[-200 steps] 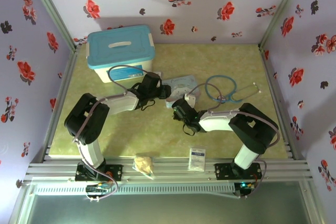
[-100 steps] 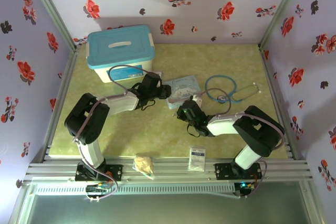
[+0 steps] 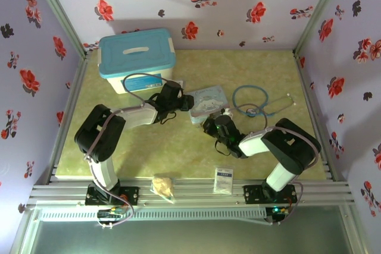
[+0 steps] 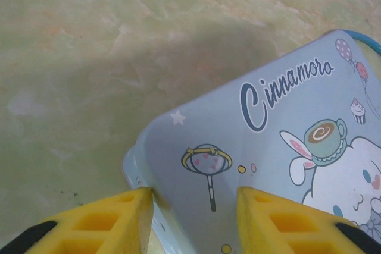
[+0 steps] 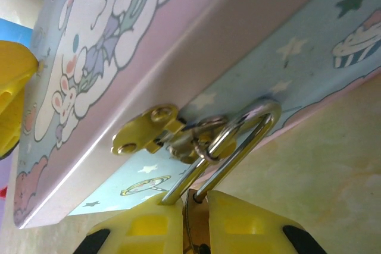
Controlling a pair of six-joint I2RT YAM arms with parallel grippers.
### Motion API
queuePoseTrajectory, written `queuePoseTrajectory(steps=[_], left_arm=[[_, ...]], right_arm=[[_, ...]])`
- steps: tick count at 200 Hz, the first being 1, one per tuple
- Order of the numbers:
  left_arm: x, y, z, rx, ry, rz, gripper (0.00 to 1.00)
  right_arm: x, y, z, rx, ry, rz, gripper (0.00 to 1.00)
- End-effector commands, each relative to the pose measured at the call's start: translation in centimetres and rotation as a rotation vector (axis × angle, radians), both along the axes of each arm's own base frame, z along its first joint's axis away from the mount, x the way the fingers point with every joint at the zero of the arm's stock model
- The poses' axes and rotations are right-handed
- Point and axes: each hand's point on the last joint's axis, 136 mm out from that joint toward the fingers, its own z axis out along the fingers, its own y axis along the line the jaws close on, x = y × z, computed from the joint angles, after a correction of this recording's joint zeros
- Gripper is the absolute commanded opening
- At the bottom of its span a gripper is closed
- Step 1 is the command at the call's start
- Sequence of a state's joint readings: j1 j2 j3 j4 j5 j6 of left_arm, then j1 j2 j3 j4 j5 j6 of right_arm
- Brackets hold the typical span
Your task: Unlock the padlock with the key
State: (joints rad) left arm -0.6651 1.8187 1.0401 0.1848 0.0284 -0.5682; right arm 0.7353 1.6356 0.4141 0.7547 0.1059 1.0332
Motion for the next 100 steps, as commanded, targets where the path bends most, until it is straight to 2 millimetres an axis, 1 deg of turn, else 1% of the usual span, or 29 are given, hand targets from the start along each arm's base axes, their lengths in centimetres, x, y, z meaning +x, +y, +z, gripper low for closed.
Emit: queuePoseTrajectory(steps=[1,10,34,64,100], left_arm=[[-1.7,4.7,-7.6,0.218,0.17,0.05,0.39],[-1.7,4.9,-7.9,0.219,0.174,0.053,0.39],[-1.8,5.2,-8.3,0.222,0.178,0.057,0.39],[-1.8,5.5,-8.7,0.229,0.188,0.062,0.38],[-1.4,6.2,-9.5,0.241,0.207,0.08,0.38]], right_arm=[[-0.1,-0.8,-0.8,0.019,0.009,-0.005,0.0],[0.0,-0.9,-0.6,0.016,0.003,-0.001,0.0],[0.0,-1.6,-0.8,0.007,0.01,-0.007,0.0],[0.8,-2.3,-0.5,0.035,0.001,-0.025,0.0],[1.3,-2.2,0.2,0.053,-0.016,-0.022,0.0]])
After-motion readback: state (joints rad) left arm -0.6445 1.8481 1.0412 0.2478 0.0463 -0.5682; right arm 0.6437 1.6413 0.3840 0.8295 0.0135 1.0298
